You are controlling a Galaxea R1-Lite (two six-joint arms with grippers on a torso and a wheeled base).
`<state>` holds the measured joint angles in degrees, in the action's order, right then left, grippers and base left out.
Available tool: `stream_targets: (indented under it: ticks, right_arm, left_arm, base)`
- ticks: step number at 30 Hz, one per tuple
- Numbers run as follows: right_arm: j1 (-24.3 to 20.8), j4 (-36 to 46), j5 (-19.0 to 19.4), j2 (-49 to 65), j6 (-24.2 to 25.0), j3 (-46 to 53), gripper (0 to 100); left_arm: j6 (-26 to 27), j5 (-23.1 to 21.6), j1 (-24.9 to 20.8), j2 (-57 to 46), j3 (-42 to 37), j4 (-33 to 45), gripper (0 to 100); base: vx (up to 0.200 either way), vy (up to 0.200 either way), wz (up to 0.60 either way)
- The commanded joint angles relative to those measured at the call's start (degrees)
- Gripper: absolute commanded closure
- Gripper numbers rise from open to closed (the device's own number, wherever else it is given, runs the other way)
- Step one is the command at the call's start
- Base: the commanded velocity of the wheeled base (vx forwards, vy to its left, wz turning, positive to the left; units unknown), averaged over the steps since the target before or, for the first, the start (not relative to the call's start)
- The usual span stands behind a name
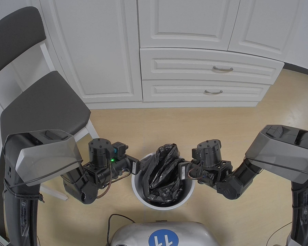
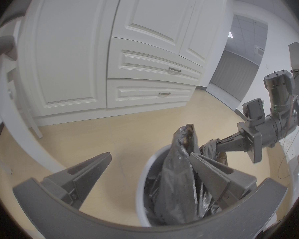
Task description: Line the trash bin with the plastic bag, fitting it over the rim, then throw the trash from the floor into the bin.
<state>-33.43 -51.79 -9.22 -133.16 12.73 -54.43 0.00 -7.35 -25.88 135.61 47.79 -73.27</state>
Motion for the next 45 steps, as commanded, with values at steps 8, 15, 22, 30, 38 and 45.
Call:
stream_targets:
  ticks: [8,15,22,30,38,45]
  right_arm:
    - [-0.94,-0.6,-0.01,0.79,0.02,3.45,100]
    - [-0.59,-0.77,-0.01,1.32,0.37,4.77,100]
    - [-0.06,-0.86,-0.01,2.11,0.37,6.0,100]
    - [2.05,-0.86,-0.19,3.43,0.46,8.38,100]
    - [6.62,-5.43,-1.33,5.89,0.46,15.06,100]
    - [10.84,-14.13,-1.42,4.93,0.37,20.07,100]
  left_arm:
    - [-0.18,-1.0,-3.12,5.81,12.68,10.07,0]
    - [0.0,-0.65,-2.6,8.8,20.33,16.31,0]
    - [-0.18,-0.56,-1.54,9.94,23.32,17.98,100]
    - [-0.88,-0.21,-1.1,8.71,21.21,16.4,100]
    - [-1.76,0.41,0.22,1.94,4.77,5.94,100]
    - [-1.85,0.58,0.3,1.41,-9.73,-8.82,100]
  base:
    - [0.0,0.0,0.0]
    - [0.0,0.0,0.0]
    - [0.0,0.0,0.0]
    - [0.0,0.0,0.0]
    - [0.0,0.0,0.0]
    - [0.0,0.0,0.0]
